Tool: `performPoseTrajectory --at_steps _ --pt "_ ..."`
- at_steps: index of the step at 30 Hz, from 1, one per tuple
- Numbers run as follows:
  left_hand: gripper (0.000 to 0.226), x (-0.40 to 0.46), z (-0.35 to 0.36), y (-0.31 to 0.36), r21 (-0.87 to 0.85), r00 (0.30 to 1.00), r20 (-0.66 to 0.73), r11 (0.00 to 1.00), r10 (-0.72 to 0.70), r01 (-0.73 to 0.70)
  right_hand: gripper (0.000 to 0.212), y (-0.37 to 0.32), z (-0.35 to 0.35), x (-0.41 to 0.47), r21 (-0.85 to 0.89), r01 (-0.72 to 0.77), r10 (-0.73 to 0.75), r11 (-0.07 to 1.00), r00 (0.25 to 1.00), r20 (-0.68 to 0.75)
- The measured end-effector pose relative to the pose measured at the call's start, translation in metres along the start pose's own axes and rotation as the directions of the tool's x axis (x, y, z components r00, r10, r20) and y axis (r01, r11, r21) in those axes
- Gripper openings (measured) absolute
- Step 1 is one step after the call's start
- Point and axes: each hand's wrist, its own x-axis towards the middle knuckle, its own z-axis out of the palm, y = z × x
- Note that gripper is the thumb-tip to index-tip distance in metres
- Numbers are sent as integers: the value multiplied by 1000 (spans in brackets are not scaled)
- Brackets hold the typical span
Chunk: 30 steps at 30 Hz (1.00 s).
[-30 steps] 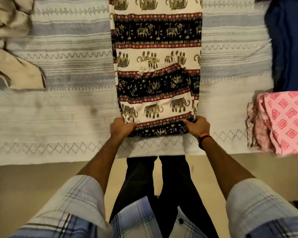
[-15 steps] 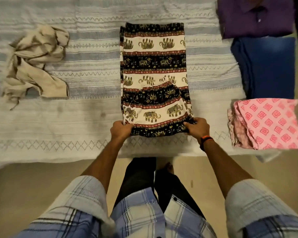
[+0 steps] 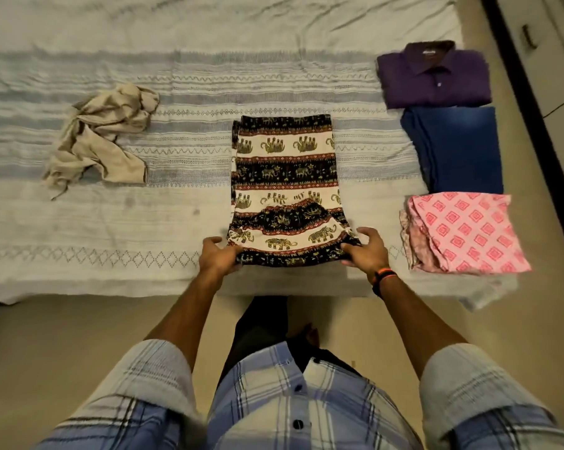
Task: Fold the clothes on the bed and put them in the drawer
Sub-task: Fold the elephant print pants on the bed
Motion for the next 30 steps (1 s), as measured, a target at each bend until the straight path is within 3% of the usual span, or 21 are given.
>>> performPoseTrajectory --at_steps 6,13,18,30 --pt "43 2 2 23 -154 999 8 987 43 -41 46 -19 -6 8 77 33 -32 996 999 -8" --pt "32 35 15 84 -190 993 -66 975 101 -112 37 -78 8 48 186 49 -42 981 998 -42" --pt "27 65 25 137 -219 988 -128 970 84 -110 34 -126 22 80 205 63 -45 977 995 -89" --pt "7 139 38 197 -218 999 -51 976 9 -20 28 -193 57 147 183 -6 27 983 994 -111"
